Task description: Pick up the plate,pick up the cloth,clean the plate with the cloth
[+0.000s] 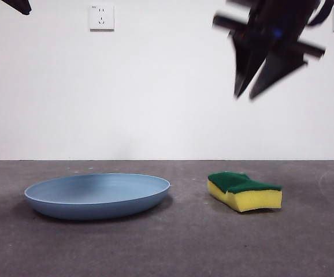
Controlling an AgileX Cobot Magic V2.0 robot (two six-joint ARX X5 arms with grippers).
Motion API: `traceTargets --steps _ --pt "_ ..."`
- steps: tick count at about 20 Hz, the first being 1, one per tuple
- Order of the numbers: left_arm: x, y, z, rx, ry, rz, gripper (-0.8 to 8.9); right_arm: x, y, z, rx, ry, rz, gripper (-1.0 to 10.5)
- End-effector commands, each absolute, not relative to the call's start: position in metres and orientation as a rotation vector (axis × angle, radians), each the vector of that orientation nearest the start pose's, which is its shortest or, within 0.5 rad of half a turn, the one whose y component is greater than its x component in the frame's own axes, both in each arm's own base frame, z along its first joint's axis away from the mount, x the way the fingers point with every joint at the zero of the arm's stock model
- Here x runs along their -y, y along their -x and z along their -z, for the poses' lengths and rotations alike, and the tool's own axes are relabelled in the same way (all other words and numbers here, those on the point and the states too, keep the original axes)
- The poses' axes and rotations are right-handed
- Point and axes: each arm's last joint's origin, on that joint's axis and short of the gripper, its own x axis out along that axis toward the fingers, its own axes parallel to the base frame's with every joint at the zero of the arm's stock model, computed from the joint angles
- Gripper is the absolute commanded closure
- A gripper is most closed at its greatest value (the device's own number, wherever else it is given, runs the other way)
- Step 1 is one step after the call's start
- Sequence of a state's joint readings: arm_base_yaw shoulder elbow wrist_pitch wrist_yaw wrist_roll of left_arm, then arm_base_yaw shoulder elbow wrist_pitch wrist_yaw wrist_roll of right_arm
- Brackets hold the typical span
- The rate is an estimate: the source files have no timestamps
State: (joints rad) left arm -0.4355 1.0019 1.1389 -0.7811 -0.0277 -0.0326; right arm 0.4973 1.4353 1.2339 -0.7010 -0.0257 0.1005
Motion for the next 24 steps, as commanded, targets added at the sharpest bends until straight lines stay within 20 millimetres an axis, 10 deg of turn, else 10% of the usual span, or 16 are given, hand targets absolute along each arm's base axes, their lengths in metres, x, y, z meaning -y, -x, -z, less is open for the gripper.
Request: traceTargets --steps 1,7,11,24 --pt "0.079 -0.169 -0.363 -0.602 -0.129 0.393 8.22 -0.138 -0.242 -0.32 -0.831 0.106 -0.466 9.6" --pt "0.062 -0.134 -0.395 -0.339 -0.109 0.329 8.22 -0.13 -0.201 -0.369 -0.535 0.094 -0.414 9.6" --pt "0.047 -0.104 -0.402 -0.234 -0.086 0.316 8.22 -0.131 -0.175 -0.368 -0.417 0.076 -0.454 9.6" --pt "0.038 -0.087 -0.294 -0.142 0.059 0.28 8.22 -0.117 -0.134 -0.295 -0.443 0.121 -0.384 9.5"
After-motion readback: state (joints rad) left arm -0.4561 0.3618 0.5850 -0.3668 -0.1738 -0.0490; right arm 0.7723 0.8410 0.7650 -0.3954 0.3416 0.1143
